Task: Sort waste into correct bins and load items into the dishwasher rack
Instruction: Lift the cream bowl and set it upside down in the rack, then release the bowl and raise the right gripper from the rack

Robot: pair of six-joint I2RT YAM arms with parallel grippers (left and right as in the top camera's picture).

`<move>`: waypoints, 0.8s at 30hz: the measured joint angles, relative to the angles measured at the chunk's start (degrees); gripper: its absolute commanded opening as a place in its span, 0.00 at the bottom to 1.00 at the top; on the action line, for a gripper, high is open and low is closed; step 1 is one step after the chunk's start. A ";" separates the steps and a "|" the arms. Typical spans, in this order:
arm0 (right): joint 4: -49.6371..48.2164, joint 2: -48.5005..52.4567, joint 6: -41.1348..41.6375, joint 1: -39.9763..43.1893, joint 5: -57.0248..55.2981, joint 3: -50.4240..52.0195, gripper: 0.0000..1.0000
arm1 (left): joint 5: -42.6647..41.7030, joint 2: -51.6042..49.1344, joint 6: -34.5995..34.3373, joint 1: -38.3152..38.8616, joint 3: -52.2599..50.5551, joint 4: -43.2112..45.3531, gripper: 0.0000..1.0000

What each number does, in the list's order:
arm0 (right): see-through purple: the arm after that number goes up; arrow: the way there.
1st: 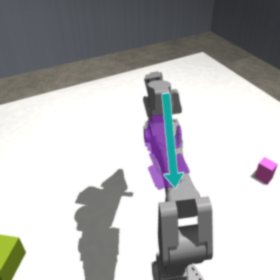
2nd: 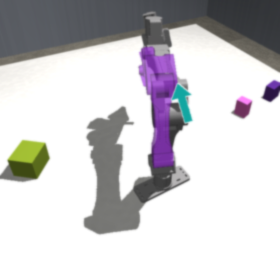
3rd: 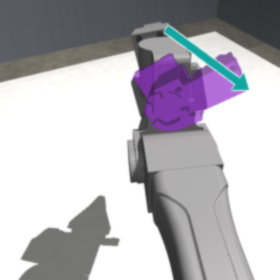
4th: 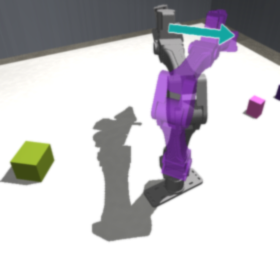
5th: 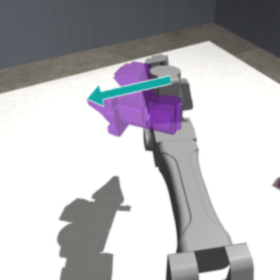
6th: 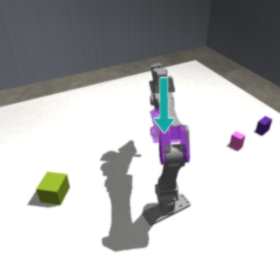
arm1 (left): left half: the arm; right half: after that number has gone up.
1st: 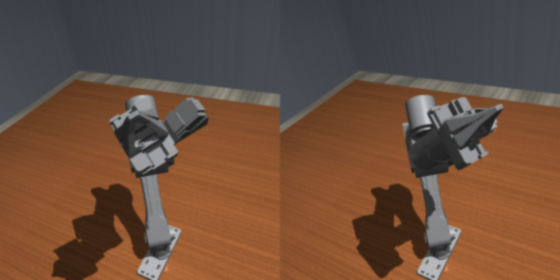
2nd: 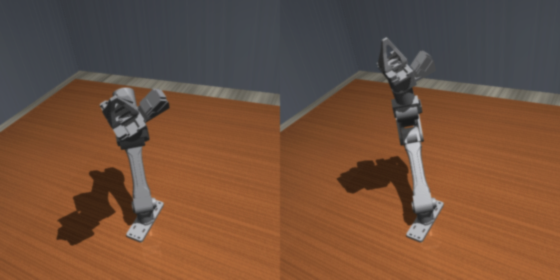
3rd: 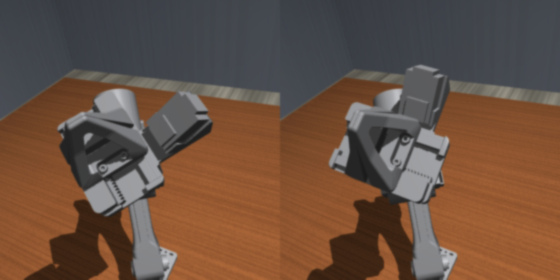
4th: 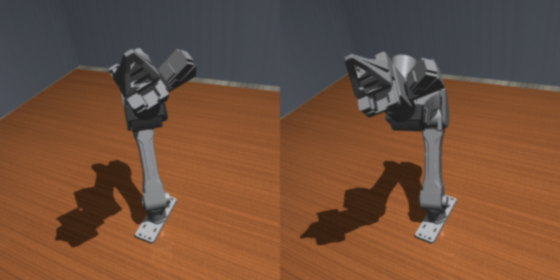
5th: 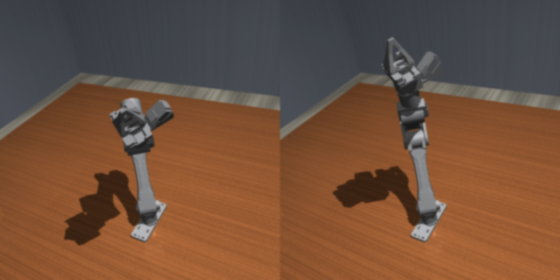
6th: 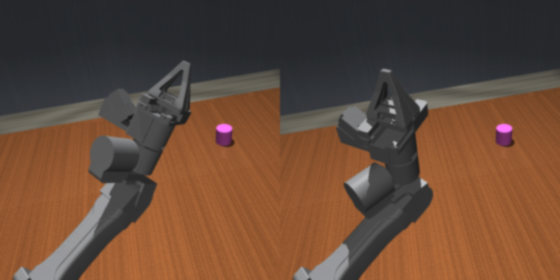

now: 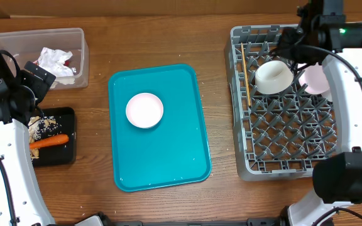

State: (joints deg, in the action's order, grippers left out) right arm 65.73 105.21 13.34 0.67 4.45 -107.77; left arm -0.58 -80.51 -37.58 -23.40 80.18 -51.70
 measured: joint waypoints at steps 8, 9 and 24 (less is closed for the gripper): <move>-0.20 8.11 -0.09 0.04 -1.49 0.68 0.04 | 0.00 0.00 0.02 0.00 0.00 0.00 1.00; -0.11 8.96 -0.09 0.04 -1.70 0.76 0.04 | 0.00 0.00 0.00 0.00 0.00 0.00 1.00; 7.82 10.80 -0.07 0.44 -10.38 1.03 0.04 | 0.00 0.00 0.00 0.00 0.00 0.00 1.00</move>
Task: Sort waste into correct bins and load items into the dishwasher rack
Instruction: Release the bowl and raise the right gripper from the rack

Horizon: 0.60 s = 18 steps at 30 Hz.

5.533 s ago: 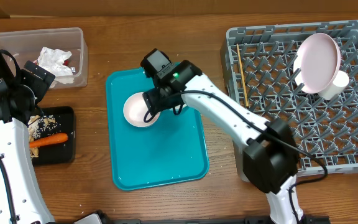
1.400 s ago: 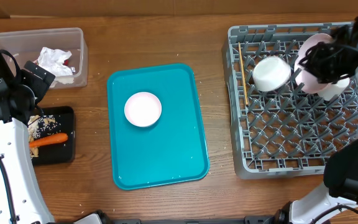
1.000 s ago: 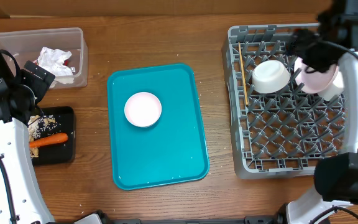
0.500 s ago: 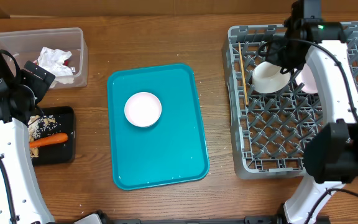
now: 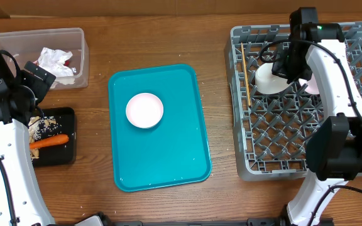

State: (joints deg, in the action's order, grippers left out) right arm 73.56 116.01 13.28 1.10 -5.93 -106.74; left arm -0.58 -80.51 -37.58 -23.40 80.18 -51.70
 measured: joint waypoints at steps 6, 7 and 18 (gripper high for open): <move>-3.50 0.00 0.07 0.00 2.23 0.00 0.04 | 0.00 0.00 0.02 0.00 0.00 0.00 1.00; -4.74 0.00 0.07 0.00 3.48 0.02 0.04 | 0.00 0.00 0.00 0.00 0.00 -0.02 1.00; -6.56 0.94 0.00 0.00 7.21 0.02 0.04 | 0.00 0.00 0.00 0.00 0.00 0.00 1.00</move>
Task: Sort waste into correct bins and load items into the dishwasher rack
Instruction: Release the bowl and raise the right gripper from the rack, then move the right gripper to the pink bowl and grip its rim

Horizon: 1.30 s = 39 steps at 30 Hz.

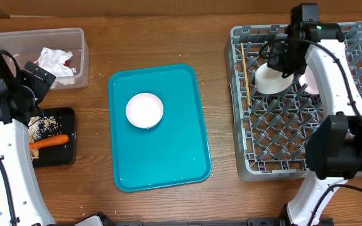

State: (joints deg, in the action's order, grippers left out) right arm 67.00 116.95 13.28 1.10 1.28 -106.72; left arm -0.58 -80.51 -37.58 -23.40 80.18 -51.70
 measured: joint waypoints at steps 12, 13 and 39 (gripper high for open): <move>8.85 1.97 -0.02 0.04 -7.91 -1.95 0.04 | 0.00 0.00 0.02 0.00 0.00 0.00 1.00; 9.29 1.97 -0.02 0.04 -8.39 -2.16 0.04 | 0.00 0.00 0.02 0.00 0.00 0.00 1.00; 2.58 -2.23 -14.95 -33.83 16.85 -12.85 0.81 | 0.00 0.00 0.00 0.00 0.00 0.00 1.00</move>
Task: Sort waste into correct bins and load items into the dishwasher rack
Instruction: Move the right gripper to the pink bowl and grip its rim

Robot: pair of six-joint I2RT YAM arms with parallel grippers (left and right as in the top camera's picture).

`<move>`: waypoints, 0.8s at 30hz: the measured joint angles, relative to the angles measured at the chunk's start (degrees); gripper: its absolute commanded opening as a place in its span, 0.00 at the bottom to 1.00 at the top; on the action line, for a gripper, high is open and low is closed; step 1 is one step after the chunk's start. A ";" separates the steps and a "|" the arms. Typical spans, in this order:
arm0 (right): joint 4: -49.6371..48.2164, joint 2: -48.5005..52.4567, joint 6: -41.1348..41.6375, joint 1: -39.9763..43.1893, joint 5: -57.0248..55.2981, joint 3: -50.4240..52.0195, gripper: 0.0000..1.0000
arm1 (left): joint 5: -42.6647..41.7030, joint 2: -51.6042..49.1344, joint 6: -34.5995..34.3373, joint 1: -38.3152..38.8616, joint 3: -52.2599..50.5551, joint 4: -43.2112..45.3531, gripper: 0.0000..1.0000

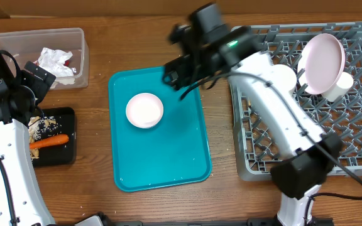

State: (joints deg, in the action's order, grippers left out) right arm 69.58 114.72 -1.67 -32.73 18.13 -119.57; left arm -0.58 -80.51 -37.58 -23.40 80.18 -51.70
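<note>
A white bowl (pixel 144 110) sits on the teal tray (pixel 162 157), left of its middle. My right gripper (pixel 176 85) hangs blurred over the tray's far right corner, up and to the right of the bowl, with its fingers spread open and nothing in them. The grey dishwasher rack (pixel 357 138) at the right holds a pink plate (pixel 322 55) standing on edge, a white cup (pixel 283 76) and a second white cup (pixel 341 85). My left gripper (pixel 38 76) stays at the far left between the two waste containers; its jaws do not show.
A clear bin (pixel 74 37) with crumpled paper (pixel 55 59) stands at the back left. In front of it a black tray (pixel 65 157) holds a carrot (pixel 49 141) and food scraps. My right arm (pixel 275 125) crosses the rack's left side.
My right gripper was at the white cup in the rack and is now out over the teal tray's far right corner, empty. The cup stays in the rack. The left arm is unchanged.
My right gripper was first at the rack's far side by the white cup and pink plate. At the following two moments it was down at the cup in the rack. Now the cup rests there alone and the gripper is over the tray near the bowl.
</note>
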 measured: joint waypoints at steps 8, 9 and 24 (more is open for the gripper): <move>-5.64 10.69 -0.83 -12.39 -6.19 0.02 0.80 | 0.00 0.00 0.02 0.00 0.00 0.00 1.00; -5.73 11.80 -0.92 -13.33 -6.91 0.07 0.79 | 0.00 0.00 0.02 0.00 0.00 0.00 1.00; -12.15 17.57 -1.36 -19.39 -9.64 2.12 0.56 | 0.00 0.00 0.02 0.00 0.00 -0.02 1.00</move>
State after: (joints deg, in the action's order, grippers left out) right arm 57.43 132.29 -3.03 -52.12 8.49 -117.45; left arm -0.58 -80.51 -37.56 -23.40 80.18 -51.72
